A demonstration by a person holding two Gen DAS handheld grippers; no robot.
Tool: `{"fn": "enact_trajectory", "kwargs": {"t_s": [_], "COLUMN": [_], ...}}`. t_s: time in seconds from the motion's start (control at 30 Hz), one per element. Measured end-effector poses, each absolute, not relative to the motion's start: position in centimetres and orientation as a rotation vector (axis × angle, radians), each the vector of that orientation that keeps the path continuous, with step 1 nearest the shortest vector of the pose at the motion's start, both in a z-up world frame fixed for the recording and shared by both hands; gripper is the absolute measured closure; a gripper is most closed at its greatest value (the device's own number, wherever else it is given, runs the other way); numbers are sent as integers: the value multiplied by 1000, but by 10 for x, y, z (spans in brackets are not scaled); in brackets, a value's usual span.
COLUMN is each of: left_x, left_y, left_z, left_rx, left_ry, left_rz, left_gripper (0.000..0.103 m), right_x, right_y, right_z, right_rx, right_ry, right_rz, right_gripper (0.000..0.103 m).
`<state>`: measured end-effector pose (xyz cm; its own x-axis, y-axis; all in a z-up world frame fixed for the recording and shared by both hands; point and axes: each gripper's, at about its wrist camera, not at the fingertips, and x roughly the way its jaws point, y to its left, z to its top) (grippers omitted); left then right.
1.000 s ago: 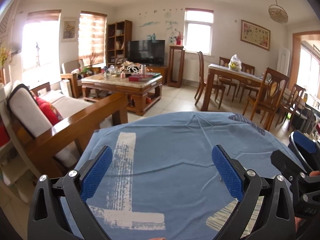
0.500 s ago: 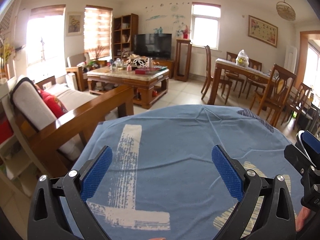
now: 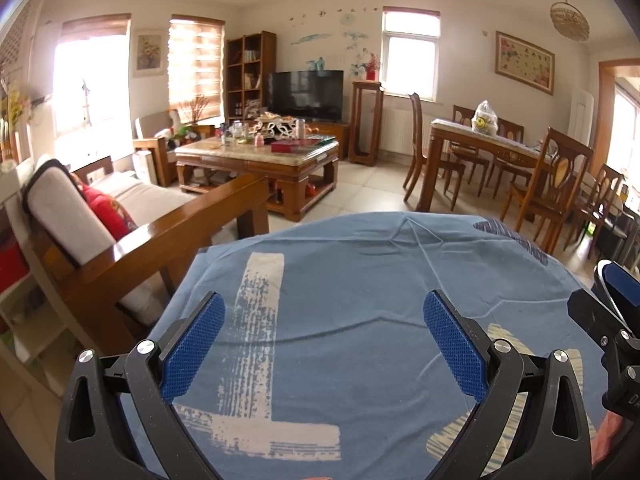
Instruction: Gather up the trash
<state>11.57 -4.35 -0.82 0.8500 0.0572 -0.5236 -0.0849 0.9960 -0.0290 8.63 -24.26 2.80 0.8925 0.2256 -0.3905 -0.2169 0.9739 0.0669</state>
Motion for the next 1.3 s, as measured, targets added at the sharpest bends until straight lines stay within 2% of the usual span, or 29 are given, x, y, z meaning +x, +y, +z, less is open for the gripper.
{"fn": "enact_trajectory", "kwargs": {"t_s": [1.3], "left_x": [110], "left_y": [-47], "left_z": [-6], "left_rx": [-61], "left_ry": [529], "left_rz": [73], "left_gripper": [5], "right_x": [88], "right_y": [-247], "right_z": [28], "right_rx": [25], "right_ry": [411], "right_rz": [231], "right_gripper": [5]}}
